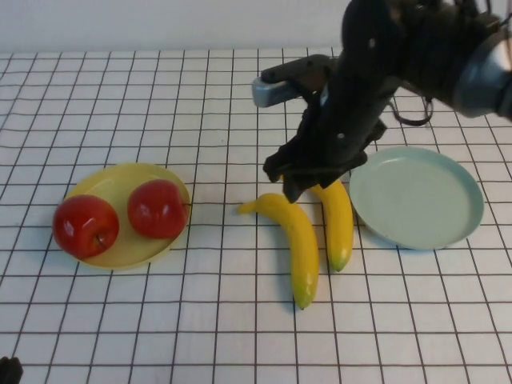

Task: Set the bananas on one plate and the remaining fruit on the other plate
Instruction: Put another type of fruit in the right plate

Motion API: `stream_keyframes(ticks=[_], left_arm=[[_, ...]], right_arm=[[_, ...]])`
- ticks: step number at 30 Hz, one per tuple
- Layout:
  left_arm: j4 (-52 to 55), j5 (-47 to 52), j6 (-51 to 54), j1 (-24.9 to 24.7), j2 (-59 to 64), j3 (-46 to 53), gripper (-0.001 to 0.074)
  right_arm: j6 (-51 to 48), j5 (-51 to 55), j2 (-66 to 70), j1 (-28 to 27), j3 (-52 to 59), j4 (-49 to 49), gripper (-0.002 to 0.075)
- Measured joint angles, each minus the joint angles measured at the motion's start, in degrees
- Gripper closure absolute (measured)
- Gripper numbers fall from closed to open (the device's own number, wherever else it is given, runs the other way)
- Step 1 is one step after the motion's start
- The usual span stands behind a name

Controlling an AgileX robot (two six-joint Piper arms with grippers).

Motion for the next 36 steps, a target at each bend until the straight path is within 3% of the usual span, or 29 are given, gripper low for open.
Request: stream_keyframes(ticks=[2, 5, 12, 25, 29, 32, 36], left_arm=[[0.0, 0.0, 0.0, 0.0, 0.0, 0.0, 0.0735], [0.0, 0.0, 0.0, 0.0, 0.0, 0.0, 0.0735], [0.0, 0.0, 0.0, 0.0, 0.0, 0.0, 0.0735], [0.0, 0.0, 0.0, 0.0, 0.0, 0.0, 0.0735], [0.0, 0.0, 0.0, 0.0, 0.0, 0.0, 0.0735], [0.0, 0.0, 0.0, 0.0, 0.0, 0.0, 0.0735], [0.0, 0.0, 0.0, 0.0, 0.0, 0.0, 0.0735]], right_arm=[[0.8, 0.0, 4.4, 1.1, -3.5, -0.1, 0.0293], [2.5, 0.0, 9.1, 2.2, -5.9, -1.9, 0.0254], [3.9, 0.0, 12.0, 2.7, -6.2, -7.0, 0.0249], [3.7, 0.0, 15.6, 2.7, -6.3, -5.5, 0.0249], [3.1, 0.0, 16.9, 2.7, -6.3, -5.5, 0.0286], [3.1, 0.0, 16.9, 2.7, -6.5, -5.5, 0.0402], [3.1, 0.0, 14.1, 2.7, -7.4, -5.8, 0.0397]])
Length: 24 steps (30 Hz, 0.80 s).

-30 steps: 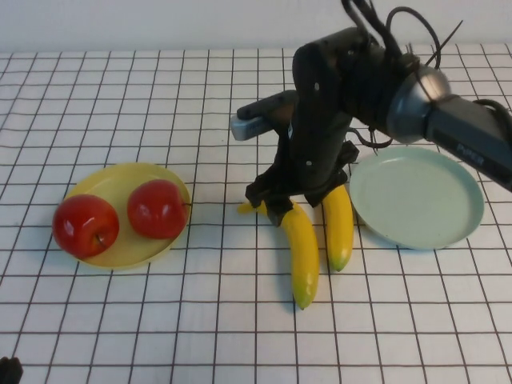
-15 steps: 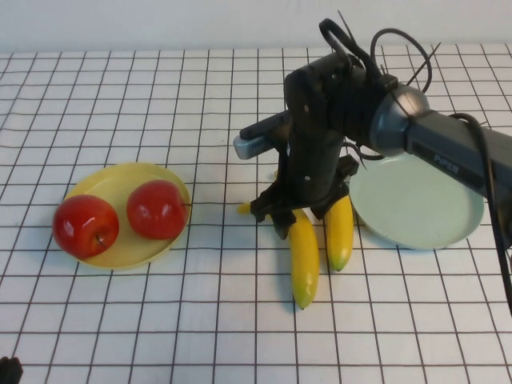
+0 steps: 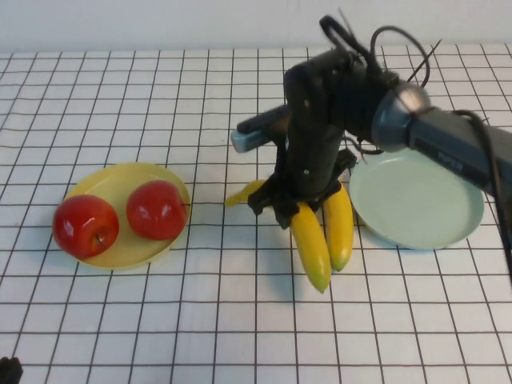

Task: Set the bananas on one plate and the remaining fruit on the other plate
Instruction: Put another type of fruit in the right plate

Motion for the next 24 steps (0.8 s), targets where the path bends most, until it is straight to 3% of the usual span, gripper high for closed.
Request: stream_keyframes(ticks=[6, 11, 18, 24], left_arm=[[0.0, 0.0, 0.0, 0.0, 0.0, 0.0, 0.0735], [0.0, 0.0, 0.0, 0.0, 0.0, 0.0, 0.0735], [0.0, 0.0, 0.0, 0.0, 0.0, 0.0, 0.0735], [0.0, 0.0, 0.0, 0.0, 0.0, 0.0, 0.0735]], right_arm=[[0.3, 0.0, -12.2, -0.7, 0.6, -6.7, 0.0397], [0.7, 0.3, -21.2, -8.1, 6.6, -7.3, 0.0397], [-1.8, 0.5, -18.8, -21.9, 12.7, -7.6, 0.0397], [-5.4, -1.9, -11.6, -24.3, 13.1, -6.4, 0.0397]])
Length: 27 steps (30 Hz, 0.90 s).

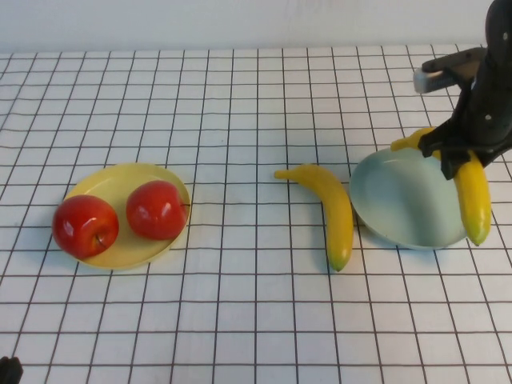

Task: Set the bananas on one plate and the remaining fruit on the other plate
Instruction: Put another type of fruit in the right plate

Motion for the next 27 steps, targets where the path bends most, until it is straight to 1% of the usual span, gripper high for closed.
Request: stream_keyframes(ticks=[3, 8, 10, 13, 16, 20, 23, 27], left_arm=[[0.0, 0.0, 0.0, 0.0, 0.0, 0.0, 0.0735], [0.0, 0.0, 0.0, 0.0, 0.0, 0.0, 0.0735], [0.0, 0.0, 0.0, 0.0, 0.0, 0.0, 0.0735], [0.0, 0.0, 0.0, 0.0, 0.0, 0.0, 0.0735], [0.0, 0.0, 0.0, 0.0, 0.0, 0.0, 0.0735], [0.0, 0.0, 0.0, 0.0, 0.0, 0.0, 0.0736], [0.0, 0.0, 0.0, 0.0, 0.0, 0.0, 0.0736], [0.0, 0.0, 0.0, 0.0, 0.0, 0.0, 0.0736]], right_arm=[[-1.5, -3.5, 2.9, 0.0, 0.0, 1.6, 0.0386], [-2.0, -9.3, 5.5, 0.0, 0.0, 2.8, 0.0295], [-2.1, -9.5, 5.8, 0.0, -0.1, 3.0, 0.0277], [-2.1, -5.6, 5.6, 0.7, -2.4, 3.1, 0.027], [-2.1, -1.7, 3.8, 3.4, -6.7, 3.1, 0.0268], [-2.1, -0.5, 1.2, 8.8, -11.4, 3.2, 0.0267], [-2.2, -1.3, 1.3, 12.7, -12.4, 4.2, 0.0267], [-2.2, -2.3, 5.2, 15.4, -12.3, 6.7, 0.0267]])
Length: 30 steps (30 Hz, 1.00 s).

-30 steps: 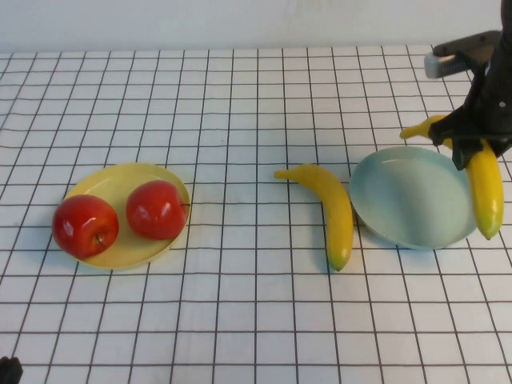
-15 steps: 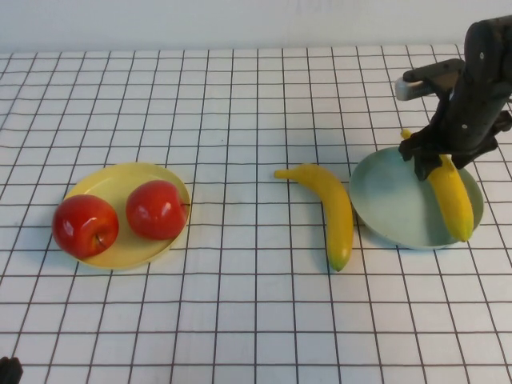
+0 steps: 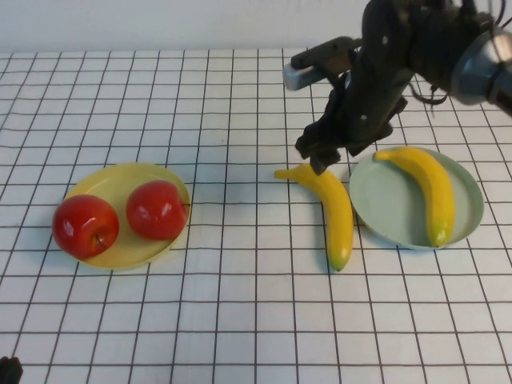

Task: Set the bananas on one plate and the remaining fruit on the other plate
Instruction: Put another type of fruit in the right plate

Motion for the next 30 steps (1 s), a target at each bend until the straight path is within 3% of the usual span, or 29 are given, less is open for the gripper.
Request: stream_keyframes(ticks=[20, 23, 26, 30], left_arm=[[0.0, 0.0, 0.0, 0.0, 0.0, 0.0, 0.0736], [0.0, 0.0, 0.0, 0.0, 0.0, 0.0, 0.0736], [0.0, 0.0, 0.0, 0.0, 0.0, 0.0, 0.0736], [0.0, 0.0, 0.0, 0.0, 0.0, 0.0, 0.0736]], right_arm=[[-0.3, -6.4, 12.4, 1.6, -2.7, -3.7, 0.0267], [-0.3, -6.1, 12.5, 1.6, -2.9, -2.9, 0.0315], [-0.3, -3.8, 12.7, 1.6, -4.5, -1.9, 0.0412], [0.0, -0.1, 9.9, 1.5, -6.8, -1.7, 0.0407]])
